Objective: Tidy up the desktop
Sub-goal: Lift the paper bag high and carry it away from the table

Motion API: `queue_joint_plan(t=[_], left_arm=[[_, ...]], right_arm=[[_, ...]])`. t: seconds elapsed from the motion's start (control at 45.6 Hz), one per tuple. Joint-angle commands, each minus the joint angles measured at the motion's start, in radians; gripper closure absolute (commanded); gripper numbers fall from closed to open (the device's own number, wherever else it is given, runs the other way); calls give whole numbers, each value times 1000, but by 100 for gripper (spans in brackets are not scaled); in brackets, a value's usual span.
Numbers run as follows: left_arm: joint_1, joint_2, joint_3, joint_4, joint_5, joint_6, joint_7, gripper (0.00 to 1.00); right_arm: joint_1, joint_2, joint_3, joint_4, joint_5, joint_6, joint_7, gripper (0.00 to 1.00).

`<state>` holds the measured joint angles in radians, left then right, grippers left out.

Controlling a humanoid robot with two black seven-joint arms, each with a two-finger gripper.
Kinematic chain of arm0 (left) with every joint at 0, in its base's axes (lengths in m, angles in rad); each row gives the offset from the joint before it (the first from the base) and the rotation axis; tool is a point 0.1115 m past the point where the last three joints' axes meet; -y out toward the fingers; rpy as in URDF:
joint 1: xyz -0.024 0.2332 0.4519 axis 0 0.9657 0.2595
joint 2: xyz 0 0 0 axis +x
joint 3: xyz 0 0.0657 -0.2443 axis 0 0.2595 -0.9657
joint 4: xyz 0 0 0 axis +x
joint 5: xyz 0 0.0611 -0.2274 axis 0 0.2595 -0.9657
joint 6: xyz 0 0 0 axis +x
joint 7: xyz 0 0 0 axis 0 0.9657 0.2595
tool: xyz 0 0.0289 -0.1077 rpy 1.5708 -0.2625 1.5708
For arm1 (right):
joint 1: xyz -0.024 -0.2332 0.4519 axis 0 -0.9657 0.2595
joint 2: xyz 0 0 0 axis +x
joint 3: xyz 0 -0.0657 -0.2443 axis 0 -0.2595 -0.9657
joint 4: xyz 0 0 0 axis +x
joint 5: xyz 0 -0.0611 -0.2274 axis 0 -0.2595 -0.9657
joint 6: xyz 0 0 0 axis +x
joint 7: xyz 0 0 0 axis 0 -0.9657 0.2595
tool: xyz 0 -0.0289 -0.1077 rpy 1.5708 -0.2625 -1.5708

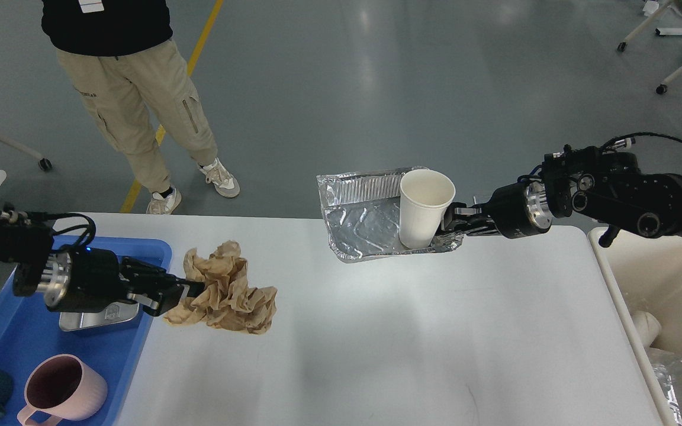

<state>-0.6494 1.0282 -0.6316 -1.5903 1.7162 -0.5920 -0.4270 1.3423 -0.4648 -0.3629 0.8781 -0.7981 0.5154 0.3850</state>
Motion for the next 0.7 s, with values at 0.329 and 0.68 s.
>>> queue_joint_plan(t=[0.329,0.68], left_arm=[[214,96,-299,23,-234,11,14,100],[274,125,-368,42,-283,27,14,100]], right_arm=[[8,3,-1,2,-1,2,-6,100],[11,3,1,4,0,2,-6,100]])
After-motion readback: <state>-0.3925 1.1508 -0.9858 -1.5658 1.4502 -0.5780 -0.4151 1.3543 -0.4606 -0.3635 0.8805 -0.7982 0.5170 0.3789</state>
